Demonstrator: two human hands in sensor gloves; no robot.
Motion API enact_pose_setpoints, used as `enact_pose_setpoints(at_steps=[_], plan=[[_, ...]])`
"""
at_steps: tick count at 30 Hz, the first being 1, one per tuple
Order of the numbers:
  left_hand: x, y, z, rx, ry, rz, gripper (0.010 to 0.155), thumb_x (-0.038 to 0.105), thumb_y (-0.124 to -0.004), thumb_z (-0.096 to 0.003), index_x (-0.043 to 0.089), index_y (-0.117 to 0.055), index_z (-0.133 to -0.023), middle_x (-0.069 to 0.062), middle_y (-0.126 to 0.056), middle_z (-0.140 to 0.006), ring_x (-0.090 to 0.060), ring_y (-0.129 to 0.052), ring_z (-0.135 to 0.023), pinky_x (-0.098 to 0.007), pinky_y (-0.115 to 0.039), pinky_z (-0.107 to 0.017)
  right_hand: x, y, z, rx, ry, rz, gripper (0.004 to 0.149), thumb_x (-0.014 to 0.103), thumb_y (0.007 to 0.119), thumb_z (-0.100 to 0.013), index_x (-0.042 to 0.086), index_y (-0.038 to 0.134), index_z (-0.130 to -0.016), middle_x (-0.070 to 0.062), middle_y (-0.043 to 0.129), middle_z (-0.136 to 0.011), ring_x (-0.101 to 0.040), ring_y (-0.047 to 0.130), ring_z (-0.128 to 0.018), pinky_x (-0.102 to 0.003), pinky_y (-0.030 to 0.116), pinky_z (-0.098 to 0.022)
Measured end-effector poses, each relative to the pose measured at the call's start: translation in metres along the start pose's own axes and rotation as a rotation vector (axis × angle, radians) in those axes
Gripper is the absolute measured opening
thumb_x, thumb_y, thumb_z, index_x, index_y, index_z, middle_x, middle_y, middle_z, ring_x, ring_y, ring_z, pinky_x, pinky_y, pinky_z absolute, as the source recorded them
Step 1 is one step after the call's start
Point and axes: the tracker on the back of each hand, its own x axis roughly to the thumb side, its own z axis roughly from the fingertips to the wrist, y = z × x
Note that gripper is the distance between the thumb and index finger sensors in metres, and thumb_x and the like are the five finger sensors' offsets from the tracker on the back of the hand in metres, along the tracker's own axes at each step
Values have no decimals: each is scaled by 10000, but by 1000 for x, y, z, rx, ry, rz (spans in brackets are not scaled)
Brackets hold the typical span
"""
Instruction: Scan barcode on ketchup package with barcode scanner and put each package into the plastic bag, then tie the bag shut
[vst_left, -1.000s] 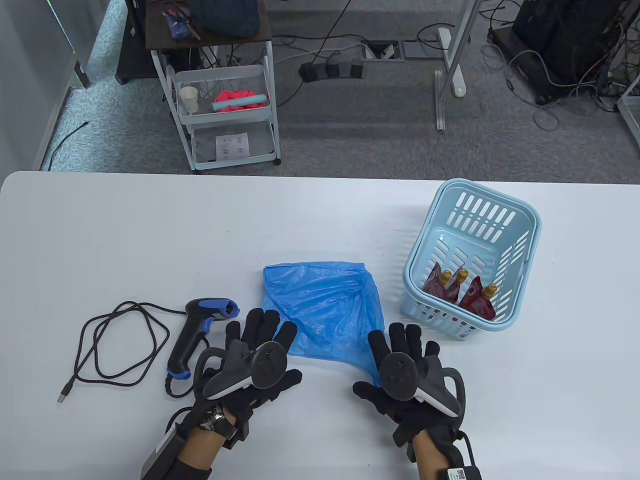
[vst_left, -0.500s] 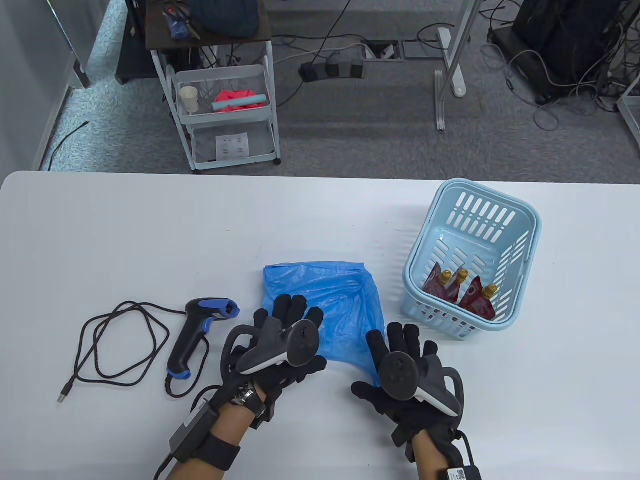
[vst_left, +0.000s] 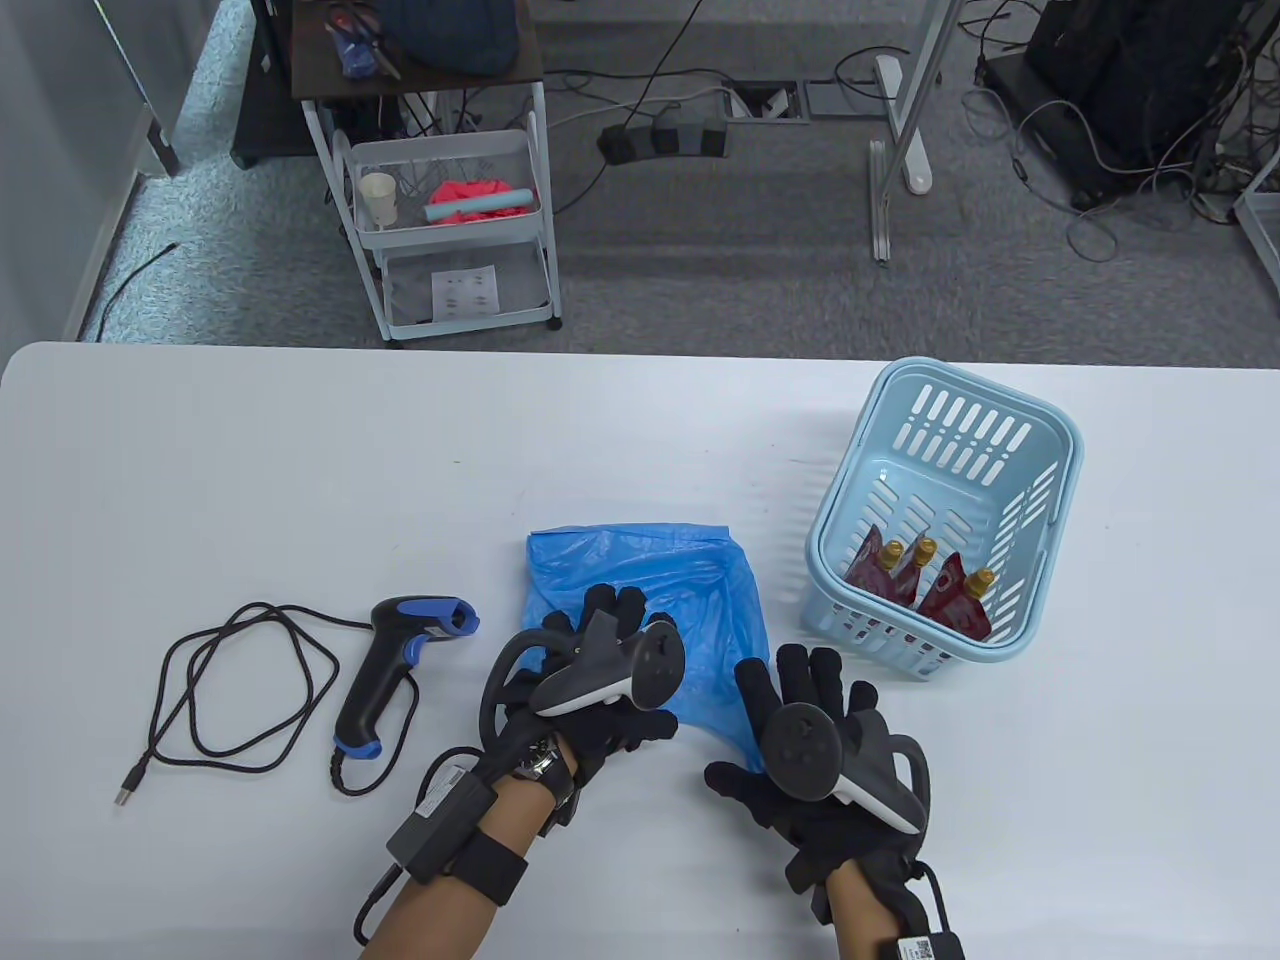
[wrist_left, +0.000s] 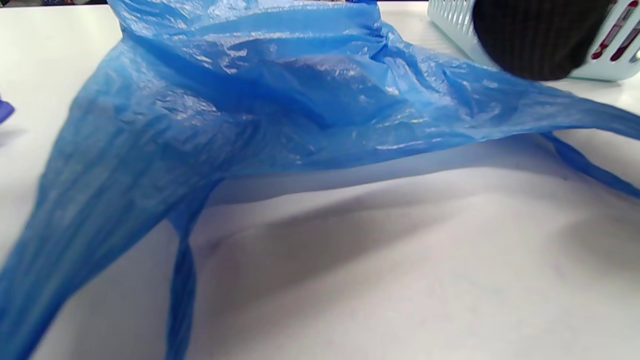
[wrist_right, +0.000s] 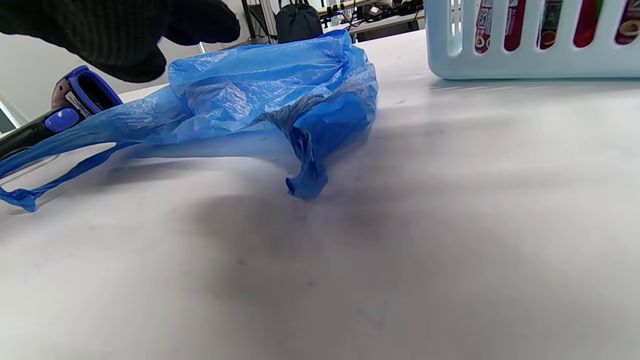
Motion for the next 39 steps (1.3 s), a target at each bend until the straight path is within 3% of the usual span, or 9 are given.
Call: enact_pose_setpoints(at_steps=[16, 30, 39], plan=[[0, -33, -33, -140, 49, -18, 943, 658, -789, -395, 349, -317, -1152, -35, -225, -1217, -386, -328, -1175, -634, -514, -793, -2, -1, 0, -5, 5, -9, 942, 631, 685, -499, 191, 169, -1153, -229, 70, -1174, -493, 12, -1051, -726, 88, -706], [-11, -33, -41, -103, 75, 81, 804, 549, -817, -427, 410, -404, -1102, -37, -283, -1177, -382, -404, -1101, -583, -573, -775, -3, -2, 1, -14, 5, -13, 938, 629, 686, -500, 187, 176, -1152, -233, 75, -1173, -496, 18, -1051, -726, 94, -707], [-12, -27, -45, -26, 107, 58, 596, 442, -829, -453, 418, -596, -1000, 22, -553, -1085, -347, -647, -971, -533, -699, -694, -4, -3, 2, -19, 8, -19, 937, 624, 688, -502, 183, 178, -1153, -236, 77, -1172, -499, 20, -1049, -727, 96, -706]])
